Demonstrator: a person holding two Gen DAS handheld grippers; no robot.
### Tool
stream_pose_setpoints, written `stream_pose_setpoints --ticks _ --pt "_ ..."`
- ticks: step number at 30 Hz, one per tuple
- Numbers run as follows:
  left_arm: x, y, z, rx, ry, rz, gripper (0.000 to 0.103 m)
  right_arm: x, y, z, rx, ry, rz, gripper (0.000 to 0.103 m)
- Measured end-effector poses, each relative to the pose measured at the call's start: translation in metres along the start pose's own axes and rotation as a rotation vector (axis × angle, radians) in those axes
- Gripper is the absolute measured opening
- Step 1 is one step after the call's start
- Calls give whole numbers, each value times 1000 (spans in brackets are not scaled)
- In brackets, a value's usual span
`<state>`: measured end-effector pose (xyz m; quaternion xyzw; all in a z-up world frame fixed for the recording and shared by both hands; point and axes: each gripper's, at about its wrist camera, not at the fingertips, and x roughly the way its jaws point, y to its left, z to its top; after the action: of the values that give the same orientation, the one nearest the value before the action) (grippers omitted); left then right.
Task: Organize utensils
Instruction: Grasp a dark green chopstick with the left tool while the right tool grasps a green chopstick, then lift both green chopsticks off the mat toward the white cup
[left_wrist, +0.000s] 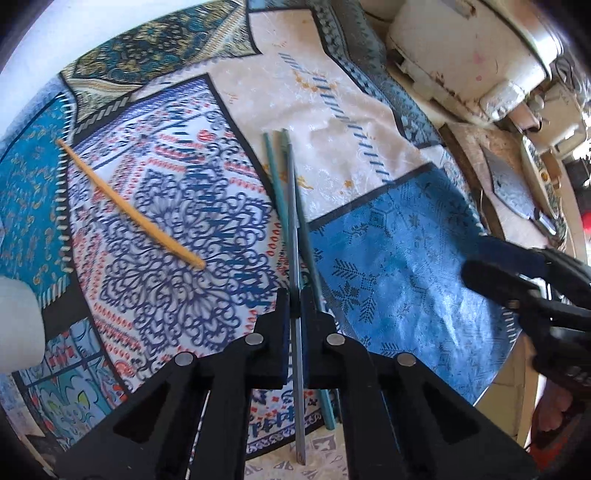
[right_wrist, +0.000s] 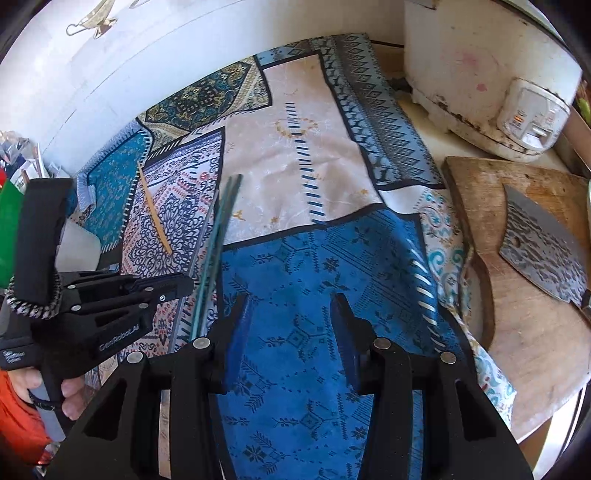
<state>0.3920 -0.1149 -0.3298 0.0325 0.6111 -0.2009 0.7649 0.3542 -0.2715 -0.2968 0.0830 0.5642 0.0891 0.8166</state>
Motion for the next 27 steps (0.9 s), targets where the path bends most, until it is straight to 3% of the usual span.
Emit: stream_pose_setpoints --ticks 10,15,22,27 --pt "-54 35 -31 -83 -118 48 3 59 41 21 -55 88 32 40" --pt "-67 36 -37 -104 -162 71 3 82 48 30 -27 130 31 25" --pt "-76 38 -37 -115 -203 83 3 88 59 41 -56 116 -30 10" --pt "-81 40 -38 -120 -222 79 3 92 58 47 -51 111 -10 9"
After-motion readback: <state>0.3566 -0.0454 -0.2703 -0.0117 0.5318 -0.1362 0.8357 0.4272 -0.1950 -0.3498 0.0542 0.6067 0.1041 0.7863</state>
